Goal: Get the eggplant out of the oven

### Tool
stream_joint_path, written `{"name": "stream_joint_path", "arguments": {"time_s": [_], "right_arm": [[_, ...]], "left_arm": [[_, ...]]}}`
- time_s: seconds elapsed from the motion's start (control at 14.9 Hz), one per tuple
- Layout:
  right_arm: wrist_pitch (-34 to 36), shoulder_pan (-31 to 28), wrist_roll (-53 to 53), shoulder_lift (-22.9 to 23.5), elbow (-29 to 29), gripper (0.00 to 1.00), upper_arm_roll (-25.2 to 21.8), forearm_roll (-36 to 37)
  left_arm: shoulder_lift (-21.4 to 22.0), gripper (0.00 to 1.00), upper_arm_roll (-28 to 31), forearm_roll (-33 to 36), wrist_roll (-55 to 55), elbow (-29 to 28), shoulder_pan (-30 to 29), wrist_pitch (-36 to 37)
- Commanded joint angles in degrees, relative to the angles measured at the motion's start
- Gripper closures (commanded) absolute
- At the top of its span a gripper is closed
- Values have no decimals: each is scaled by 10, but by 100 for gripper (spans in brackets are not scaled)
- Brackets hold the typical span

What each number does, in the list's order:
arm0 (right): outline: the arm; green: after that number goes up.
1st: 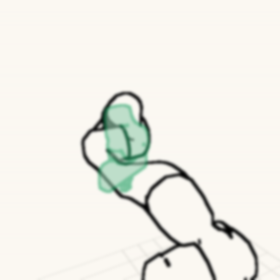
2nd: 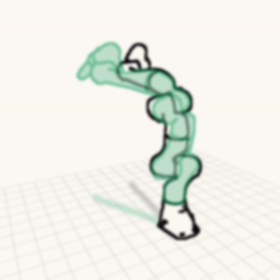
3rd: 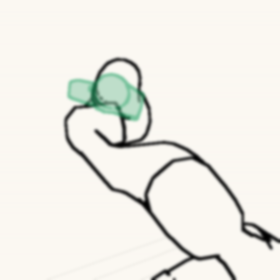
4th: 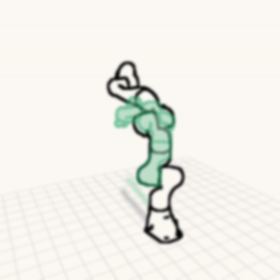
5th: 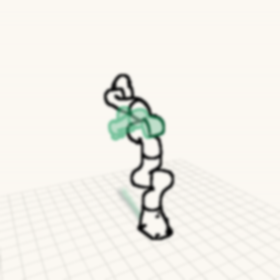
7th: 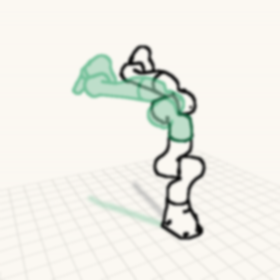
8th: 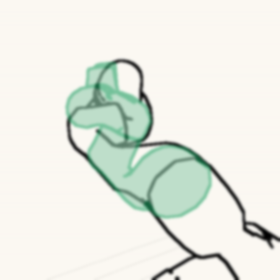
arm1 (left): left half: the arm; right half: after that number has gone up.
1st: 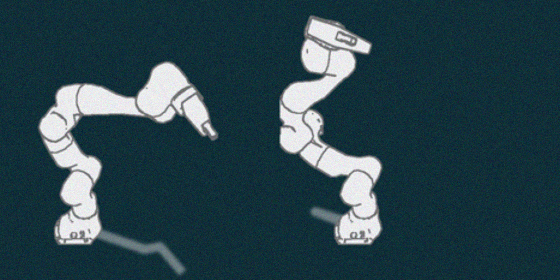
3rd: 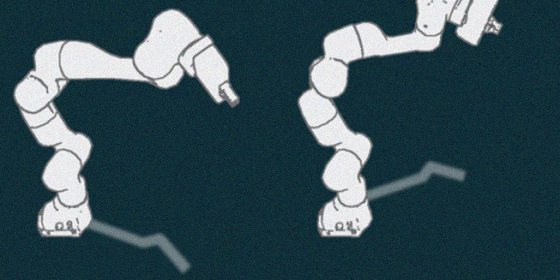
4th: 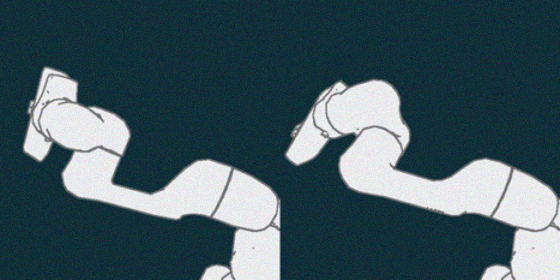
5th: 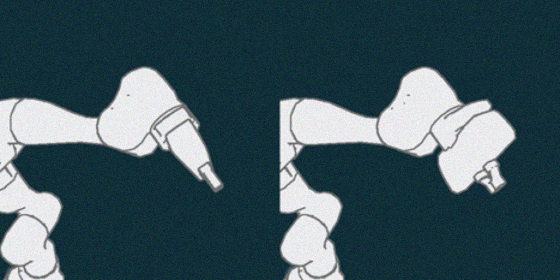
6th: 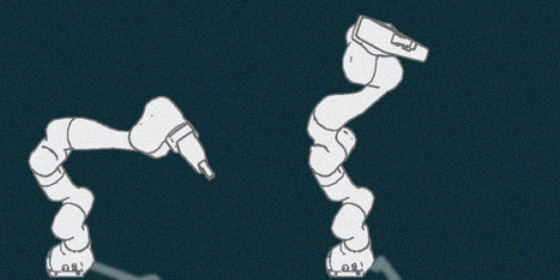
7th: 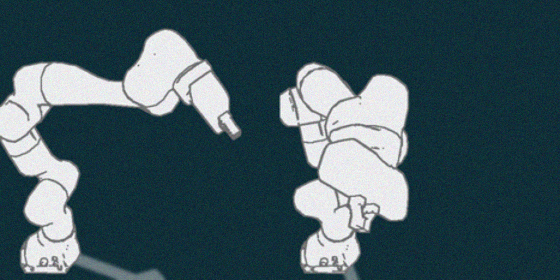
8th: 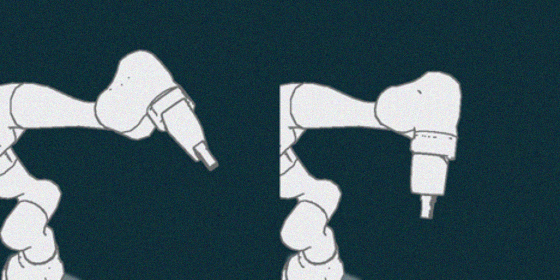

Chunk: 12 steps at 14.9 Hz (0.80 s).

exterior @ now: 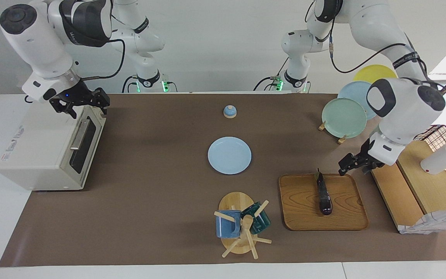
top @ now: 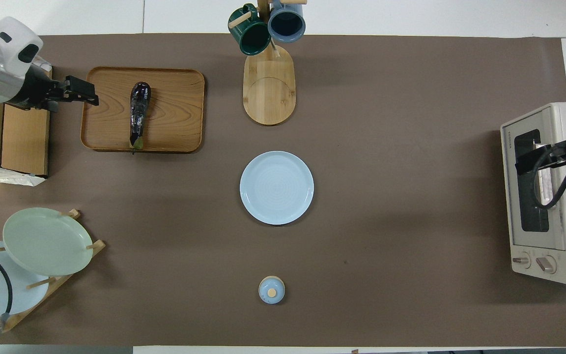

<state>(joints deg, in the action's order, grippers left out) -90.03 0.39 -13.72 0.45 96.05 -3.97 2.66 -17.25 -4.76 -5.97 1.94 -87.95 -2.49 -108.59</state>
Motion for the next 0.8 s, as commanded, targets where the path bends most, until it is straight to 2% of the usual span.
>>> {"name": "stream_joint_path", "arguments": {"time_s": [0.0, 0.2, 0.47, 0.6, 0.74], "right_arm": [[5, 3, 9, -5, 1, 0, 1, -17], [8, 3, 8, -11, 5, 0, 3, -17], [8, -2, 8, -11, 5, 0, 3, -17], [7, -2, 8, -11, 5, 0, 3, -17], [7, -1, 8, -11, 5, 0, 3, -17]], "left_arm": [[72, 0, 8, 11, 7, -15, 0, 75], [128, 0, 9, 52, 13, -18, 5, 148], [179, 0, 10, 57, 27, -32, 13, 238], [201, 0, 11, 56, 42, -68, 21, 234], [223, 0, 14, 56, 43, -120, 25, 189]]}}
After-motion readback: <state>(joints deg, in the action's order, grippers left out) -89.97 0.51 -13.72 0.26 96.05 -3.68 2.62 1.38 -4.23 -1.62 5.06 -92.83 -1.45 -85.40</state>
